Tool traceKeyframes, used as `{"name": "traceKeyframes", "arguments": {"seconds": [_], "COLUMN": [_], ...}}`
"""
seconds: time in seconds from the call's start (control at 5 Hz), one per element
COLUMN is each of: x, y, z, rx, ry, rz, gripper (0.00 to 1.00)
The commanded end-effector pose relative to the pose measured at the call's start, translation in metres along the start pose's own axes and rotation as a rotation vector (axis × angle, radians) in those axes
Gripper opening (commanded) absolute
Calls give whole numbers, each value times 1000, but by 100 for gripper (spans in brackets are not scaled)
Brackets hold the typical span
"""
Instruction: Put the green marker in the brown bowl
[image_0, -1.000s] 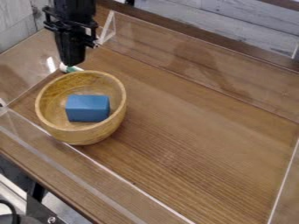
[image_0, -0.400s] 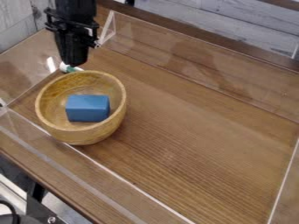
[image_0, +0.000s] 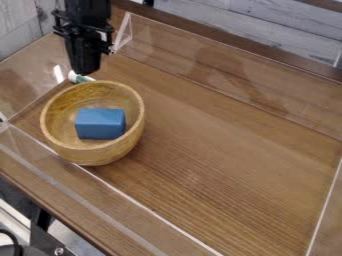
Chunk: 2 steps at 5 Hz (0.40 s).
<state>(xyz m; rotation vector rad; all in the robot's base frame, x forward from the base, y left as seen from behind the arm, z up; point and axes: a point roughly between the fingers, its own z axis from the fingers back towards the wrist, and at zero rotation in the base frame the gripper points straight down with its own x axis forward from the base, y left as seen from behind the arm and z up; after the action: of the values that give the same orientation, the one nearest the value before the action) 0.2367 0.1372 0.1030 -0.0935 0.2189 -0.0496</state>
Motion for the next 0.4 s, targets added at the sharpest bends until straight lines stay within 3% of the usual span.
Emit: {"name": "traceKeyframes", "arguments": {"seconds": [0.0,0.2], "x": [2,2], "y": [8,8], "z": [17,19], "rx": [33,32], "ry": [-53,-58], "rz": [14,13], "gripper": [0,0]}}
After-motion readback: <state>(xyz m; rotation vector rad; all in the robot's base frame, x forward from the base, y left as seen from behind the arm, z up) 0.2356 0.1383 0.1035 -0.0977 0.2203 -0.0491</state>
